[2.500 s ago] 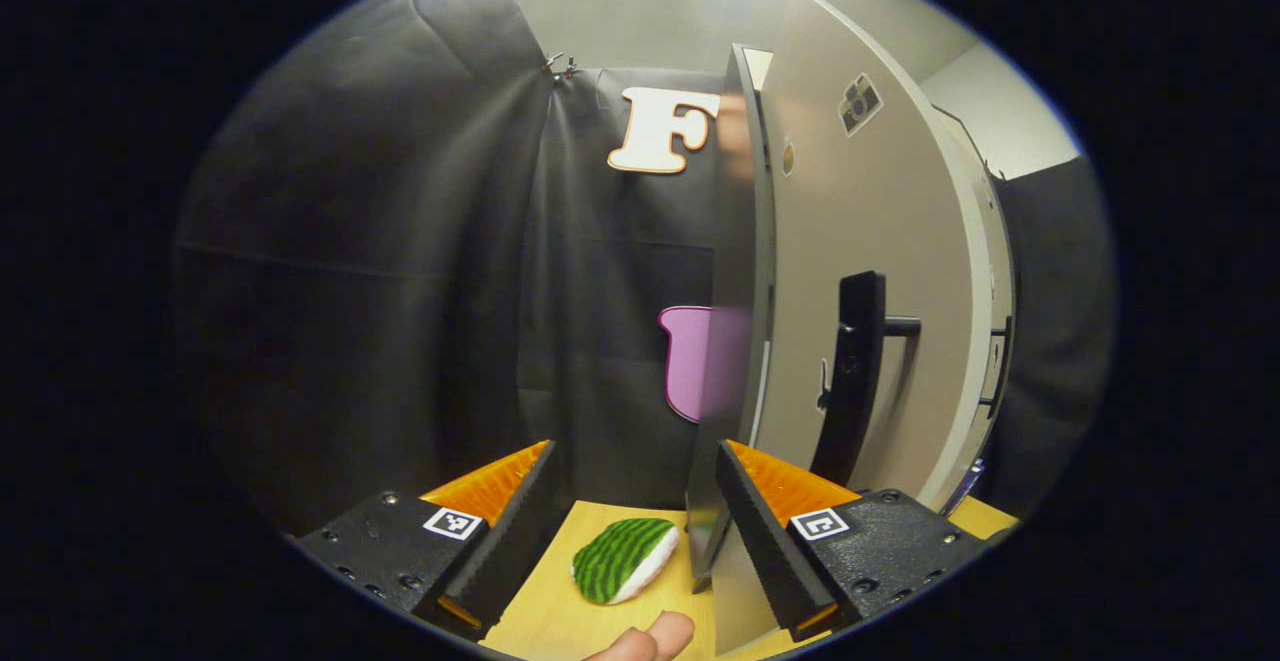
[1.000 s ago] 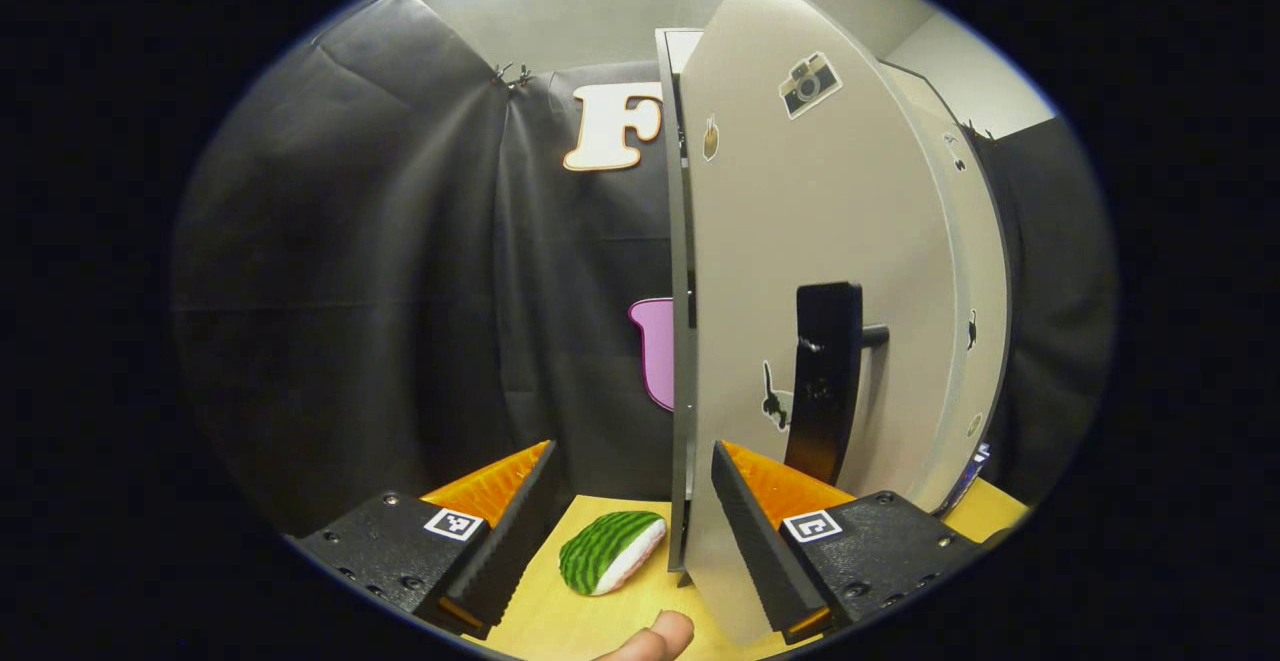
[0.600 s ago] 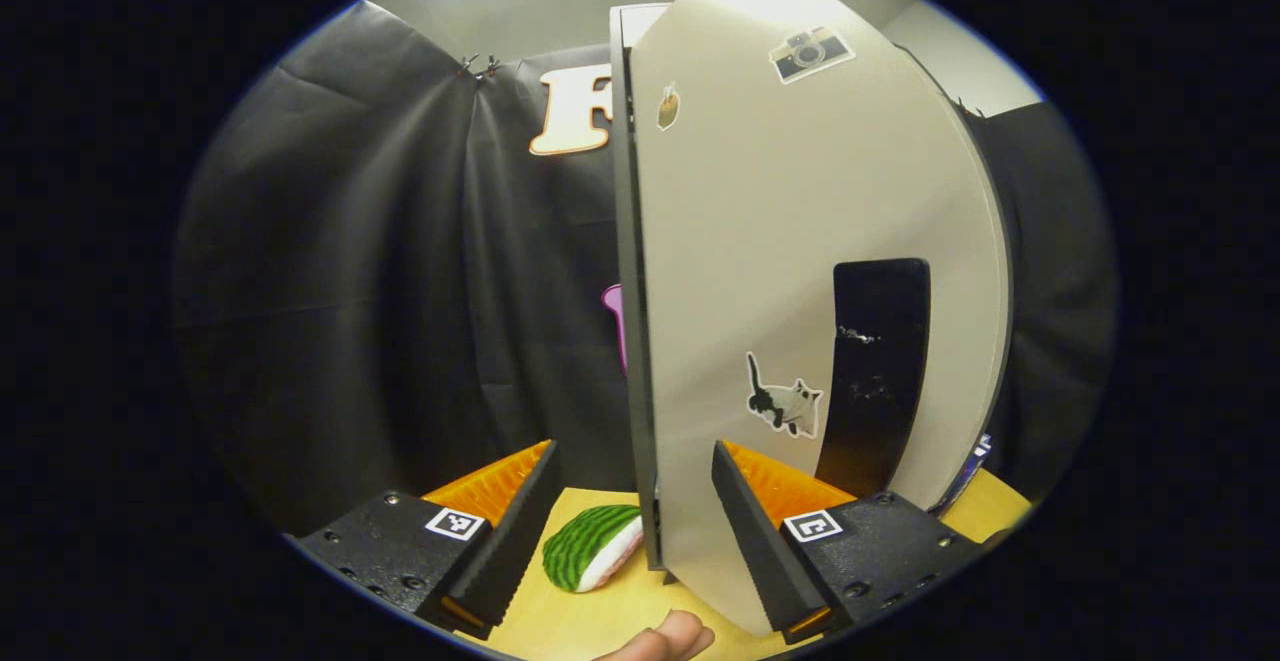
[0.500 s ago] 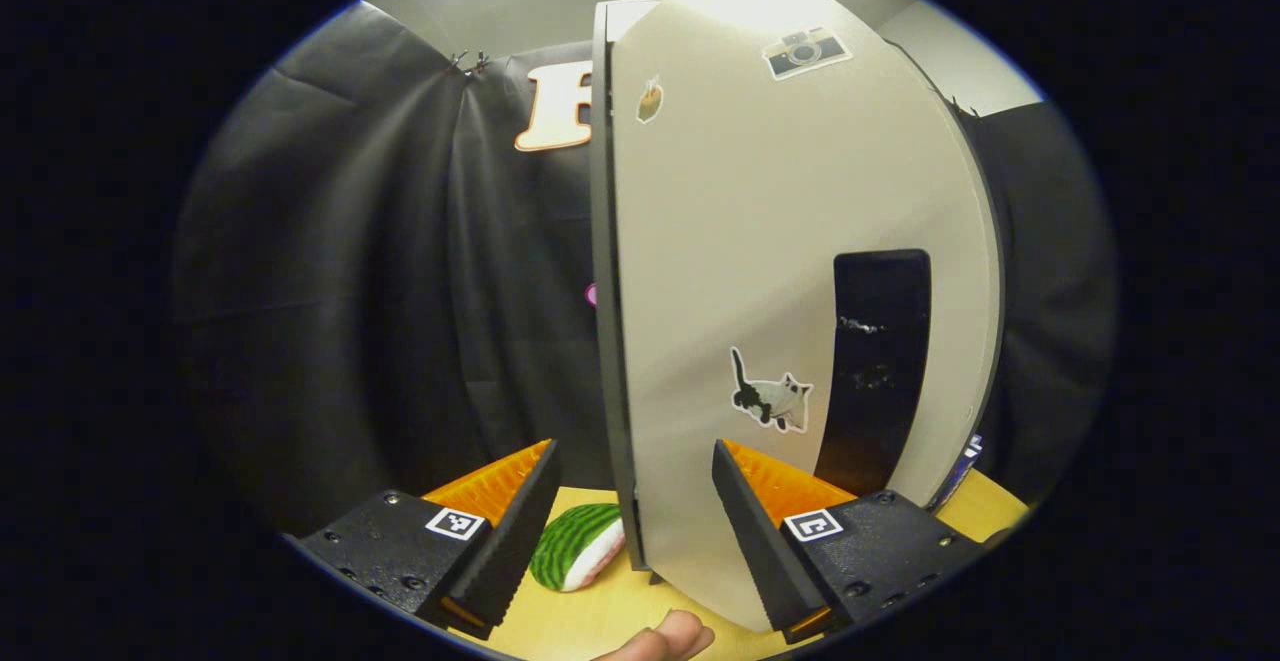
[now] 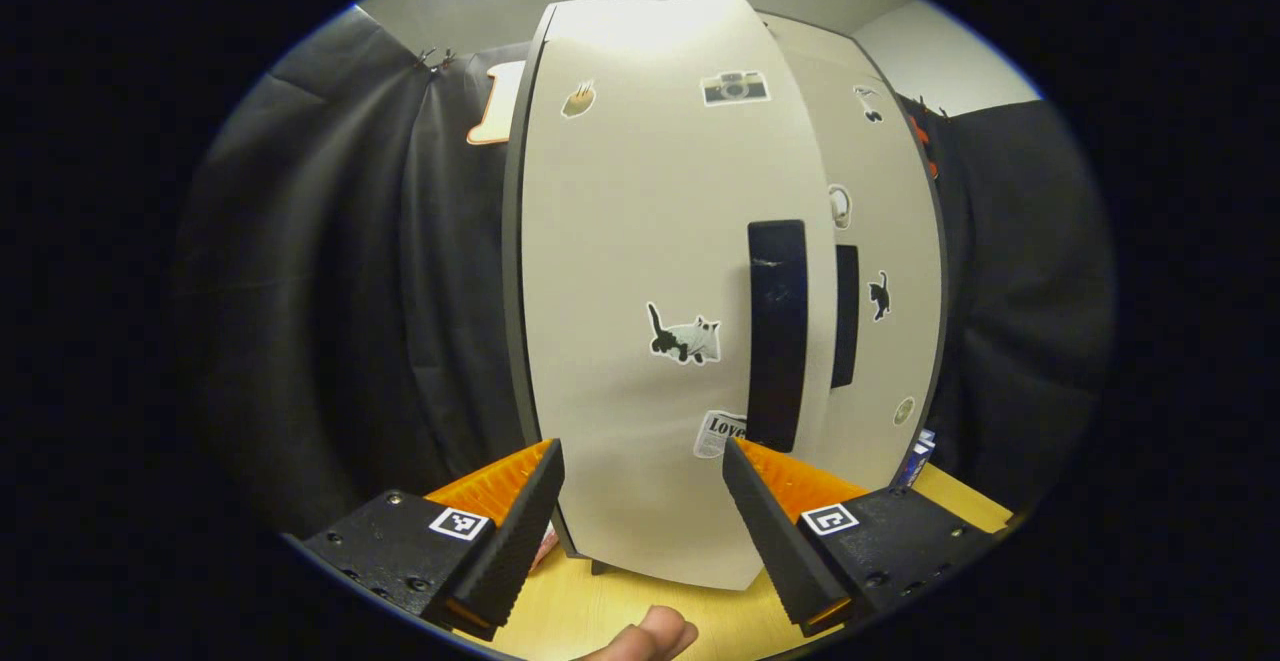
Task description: Grab one shoe with the right hand and put it into the shoe cabinet, grab the other shoe with the left hand and put it into the shoe cabinet; then close the right door with the right hand and the left door with the left hand.
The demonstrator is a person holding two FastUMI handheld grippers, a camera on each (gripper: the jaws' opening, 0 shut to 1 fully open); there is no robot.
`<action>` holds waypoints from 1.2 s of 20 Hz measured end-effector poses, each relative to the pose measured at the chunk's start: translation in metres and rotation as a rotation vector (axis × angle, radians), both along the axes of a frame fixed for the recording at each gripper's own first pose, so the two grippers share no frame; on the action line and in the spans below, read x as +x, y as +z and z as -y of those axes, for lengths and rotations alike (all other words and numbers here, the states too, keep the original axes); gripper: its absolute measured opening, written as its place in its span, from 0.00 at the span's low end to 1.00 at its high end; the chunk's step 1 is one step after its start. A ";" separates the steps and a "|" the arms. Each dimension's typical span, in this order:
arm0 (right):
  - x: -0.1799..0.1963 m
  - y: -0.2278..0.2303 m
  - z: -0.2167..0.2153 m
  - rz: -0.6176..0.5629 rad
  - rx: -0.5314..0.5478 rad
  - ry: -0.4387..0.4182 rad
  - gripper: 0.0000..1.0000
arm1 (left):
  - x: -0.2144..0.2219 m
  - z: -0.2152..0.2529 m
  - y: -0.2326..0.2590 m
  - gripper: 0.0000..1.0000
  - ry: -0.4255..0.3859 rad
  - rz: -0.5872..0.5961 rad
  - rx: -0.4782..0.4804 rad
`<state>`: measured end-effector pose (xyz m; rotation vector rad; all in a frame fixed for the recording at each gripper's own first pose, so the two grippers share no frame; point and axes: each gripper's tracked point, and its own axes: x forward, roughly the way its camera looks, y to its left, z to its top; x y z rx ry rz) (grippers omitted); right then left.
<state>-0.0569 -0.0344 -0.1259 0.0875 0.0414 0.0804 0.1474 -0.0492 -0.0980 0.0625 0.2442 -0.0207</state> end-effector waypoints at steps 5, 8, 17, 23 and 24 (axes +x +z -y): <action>0.003 0.006 -0.003 0.010 0.034 -0.010 0.98 | -0.040 0.002 0.013 0.95 0.002 0.028 -0.030; 0.007 0.010 -0.008 0.014 0.114 -0.002 0.98 | -0.073 0.001 0.018 0.98 -0.009 0.040 0.002; 0.009 0.019 -0.032 0.006 0.086 0.019 0.98 | -0.149 0.018 0.003 0.98 -0.016 0.089 -0.110; -0.001 0.014 -0.050 0.012 0.004 0.074 0.98 | -0.179 0.018 -0.021 0.96 0.031 0.087 -0.100; -0.002 0.013 -0.051 0.011 -0.010 0.083 0.98 | -0.183 0.022 -0.023 0.96 0.019 0.089 -0.089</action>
